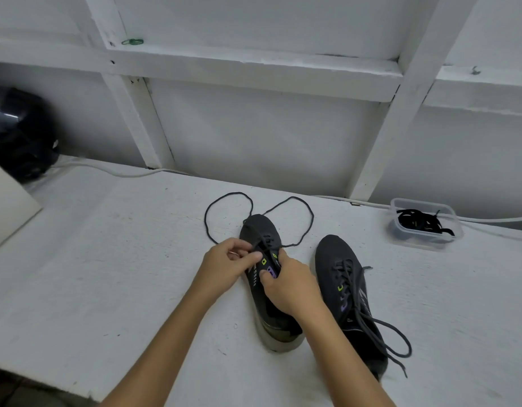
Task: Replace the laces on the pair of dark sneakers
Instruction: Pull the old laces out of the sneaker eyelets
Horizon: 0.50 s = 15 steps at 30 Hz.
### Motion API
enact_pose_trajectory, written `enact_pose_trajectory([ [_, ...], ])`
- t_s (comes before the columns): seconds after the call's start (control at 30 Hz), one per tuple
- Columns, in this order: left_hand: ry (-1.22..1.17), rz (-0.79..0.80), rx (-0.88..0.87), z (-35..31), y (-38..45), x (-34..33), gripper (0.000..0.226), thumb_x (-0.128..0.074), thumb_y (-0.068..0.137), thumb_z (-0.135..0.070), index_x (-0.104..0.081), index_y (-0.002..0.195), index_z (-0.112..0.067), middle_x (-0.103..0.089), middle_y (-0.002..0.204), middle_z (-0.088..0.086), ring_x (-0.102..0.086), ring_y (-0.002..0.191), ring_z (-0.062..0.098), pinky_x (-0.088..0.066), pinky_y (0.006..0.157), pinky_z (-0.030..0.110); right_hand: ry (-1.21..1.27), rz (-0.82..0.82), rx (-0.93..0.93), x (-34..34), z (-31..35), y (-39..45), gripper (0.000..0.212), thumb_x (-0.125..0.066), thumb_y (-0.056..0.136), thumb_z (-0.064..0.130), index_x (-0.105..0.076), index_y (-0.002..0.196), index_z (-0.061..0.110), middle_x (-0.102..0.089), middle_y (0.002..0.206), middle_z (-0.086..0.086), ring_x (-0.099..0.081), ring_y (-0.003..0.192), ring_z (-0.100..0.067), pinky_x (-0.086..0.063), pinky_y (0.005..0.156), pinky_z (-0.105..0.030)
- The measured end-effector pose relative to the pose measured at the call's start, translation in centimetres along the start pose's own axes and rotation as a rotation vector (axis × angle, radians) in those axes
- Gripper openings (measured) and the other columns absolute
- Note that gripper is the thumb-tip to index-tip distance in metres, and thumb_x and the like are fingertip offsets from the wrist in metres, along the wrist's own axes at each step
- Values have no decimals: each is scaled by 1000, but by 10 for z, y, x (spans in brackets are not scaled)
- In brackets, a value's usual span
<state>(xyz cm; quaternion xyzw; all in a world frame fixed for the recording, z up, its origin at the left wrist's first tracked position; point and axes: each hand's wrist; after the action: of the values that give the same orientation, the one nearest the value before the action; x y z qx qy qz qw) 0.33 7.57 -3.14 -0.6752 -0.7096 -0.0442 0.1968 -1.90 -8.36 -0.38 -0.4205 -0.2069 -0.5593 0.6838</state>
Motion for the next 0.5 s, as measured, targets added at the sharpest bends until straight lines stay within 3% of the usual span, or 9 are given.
enact_pose_trajectory([
  [0.1, 61, 1, -95, 4, -2, -6, 20, -88, 74, -30, -76, 90, -30, -69, 90, -13, -61, 74, 3, -48, 70, 11, 19, 0, 6, 0, -1, 0, 55, -51, 98, 43, -39, 148, 22, -62, 123, -9, -60, 111, -32, -53, 90, -38],
  [0.23, 190, -60, -236, -1, 3, -10, 5, -78, 85, -18, -76, 87, -15, -69, 87, -5, -63, 79, 7, -47, 72, 15, 9, -1, 8, 0, -1, 1, 50, -51, 99, 43, -42, 142, 21, -63, 121, -9, -60, 107, -31, -52, 85, -35],
  [0.4, 11, -223, -92, -28, 24, 21, 10, -67, 93, -35, -69, 84, -31, -69, 77, -16, -61, 73, -10, -40, 61, 6, -6, 9, -7, -2, -2, 1, 58, -48, 100, 43, -35, 152, 19, -60, 130, -11, -59, 113, -32, -49, 84, -35],
  [0.5, 90, -108, -75, -32, 25, 33, 18, -65, 92, -48, -71, 86, -33, -69, 77, -21, -64, 77, -5, -43, 62, 14, 5, 4, 1, -1, -2, 2, 46, -50, 100, 42, -45, 138, 18, -62, 122, -9, -59, 103, -29, -47, 78, -33],
])
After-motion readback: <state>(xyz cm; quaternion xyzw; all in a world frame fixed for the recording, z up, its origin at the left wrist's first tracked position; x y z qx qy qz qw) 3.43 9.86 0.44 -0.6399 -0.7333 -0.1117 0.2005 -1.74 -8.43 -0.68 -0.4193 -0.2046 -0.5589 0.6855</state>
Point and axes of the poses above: each hand's wrist, its own y-axis towards the middle knuckle, its own x-axis out of the back of the hand, z = x × y
